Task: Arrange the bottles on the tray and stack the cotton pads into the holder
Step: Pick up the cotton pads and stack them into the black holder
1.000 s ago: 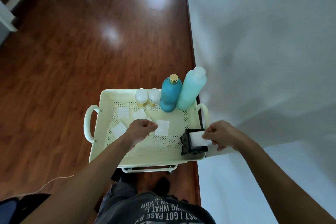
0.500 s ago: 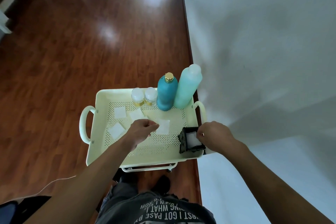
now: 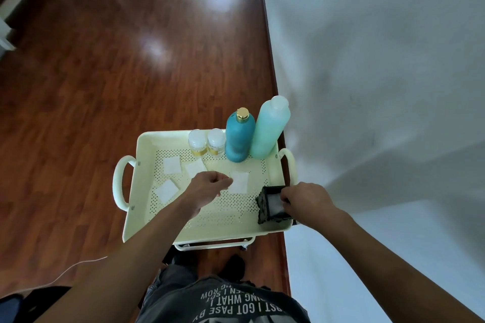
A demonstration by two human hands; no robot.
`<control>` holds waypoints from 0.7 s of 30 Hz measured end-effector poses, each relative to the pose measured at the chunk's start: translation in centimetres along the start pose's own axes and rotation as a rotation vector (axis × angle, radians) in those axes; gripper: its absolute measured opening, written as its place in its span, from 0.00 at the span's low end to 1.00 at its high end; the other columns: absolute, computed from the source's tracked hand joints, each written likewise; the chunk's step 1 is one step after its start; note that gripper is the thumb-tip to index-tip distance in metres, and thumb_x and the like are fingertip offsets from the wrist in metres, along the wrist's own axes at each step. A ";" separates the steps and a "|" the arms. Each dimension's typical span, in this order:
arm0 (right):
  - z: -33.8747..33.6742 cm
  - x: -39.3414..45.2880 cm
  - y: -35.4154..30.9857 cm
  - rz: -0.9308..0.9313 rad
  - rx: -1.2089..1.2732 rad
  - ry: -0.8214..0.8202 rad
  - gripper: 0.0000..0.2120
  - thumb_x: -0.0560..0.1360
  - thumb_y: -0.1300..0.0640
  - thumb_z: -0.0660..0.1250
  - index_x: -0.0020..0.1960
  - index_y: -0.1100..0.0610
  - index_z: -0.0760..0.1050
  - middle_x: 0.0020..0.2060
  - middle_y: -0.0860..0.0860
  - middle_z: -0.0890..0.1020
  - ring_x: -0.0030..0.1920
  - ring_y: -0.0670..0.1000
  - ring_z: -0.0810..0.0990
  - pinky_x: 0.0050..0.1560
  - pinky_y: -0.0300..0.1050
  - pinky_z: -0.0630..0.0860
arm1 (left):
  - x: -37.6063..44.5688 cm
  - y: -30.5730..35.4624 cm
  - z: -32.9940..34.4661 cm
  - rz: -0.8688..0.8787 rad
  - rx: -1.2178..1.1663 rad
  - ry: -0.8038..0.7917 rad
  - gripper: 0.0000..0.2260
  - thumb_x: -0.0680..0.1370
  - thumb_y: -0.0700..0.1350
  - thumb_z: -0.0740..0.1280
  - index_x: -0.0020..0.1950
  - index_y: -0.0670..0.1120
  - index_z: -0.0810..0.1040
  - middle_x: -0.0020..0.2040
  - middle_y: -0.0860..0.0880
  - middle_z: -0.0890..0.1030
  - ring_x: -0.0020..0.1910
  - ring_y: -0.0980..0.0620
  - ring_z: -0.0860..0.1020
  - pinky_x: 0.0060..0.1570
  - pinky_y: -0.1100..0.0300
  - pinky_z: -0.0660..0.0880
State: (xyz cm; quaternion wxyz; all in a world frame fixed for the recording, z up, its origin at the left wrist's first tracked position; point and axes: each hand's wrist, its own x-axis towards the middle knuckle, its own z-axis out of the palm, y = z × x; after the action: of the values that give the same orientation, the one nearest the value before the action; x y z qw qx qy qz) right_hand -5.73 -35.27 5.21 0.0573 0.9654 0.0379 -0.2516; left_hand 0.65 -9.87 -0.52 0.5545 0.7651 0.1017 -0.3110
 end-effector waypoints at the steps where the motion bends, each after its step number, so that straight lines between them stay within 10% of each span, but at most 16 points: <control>1: 0.1 0.1 0.0 0.000 0.010 0.006 0.10 0.78 0.52 0.62 0.57 0.49 0.79 0.47 0.53 0.83 0.46 0.56 0.82 0.40 0.44 0.70 | 0.0 0.0 0.1 0.001 -0.003 -0.002 0.10 0.76 0.50 0.74 0.45 0.44 0.84 0.37 0.53 0.83 0.34 0.55 0.74 0.37 0.62 0.71; 21: 0.6 -1.6 2.1 -0.014 0.308 0.375 0.09 0.79 0.46 0.63 0.53 0.48 0.80 0.38 0.48 0.83 0.35 0.52 0.78 0.34 0.40 0.63 | -2.2 2.4 5.4 -0.030 -0.089 -0.132 0.07 0.76 0.47 0.74 0.47 0.43 0.85 0.37 0.52 0.83 0.30 0.57 0.72 0.34 0.64 0.70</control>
State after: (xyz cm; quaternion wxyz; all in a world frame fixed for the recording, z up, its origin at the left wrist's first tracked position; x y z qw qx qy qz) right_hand -7.22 -37.55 5.69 -0.1005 0.9923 0.0158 -0.0713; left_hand -1.86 -15.28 1.65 0.5887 0.7159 0.0900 -0.3643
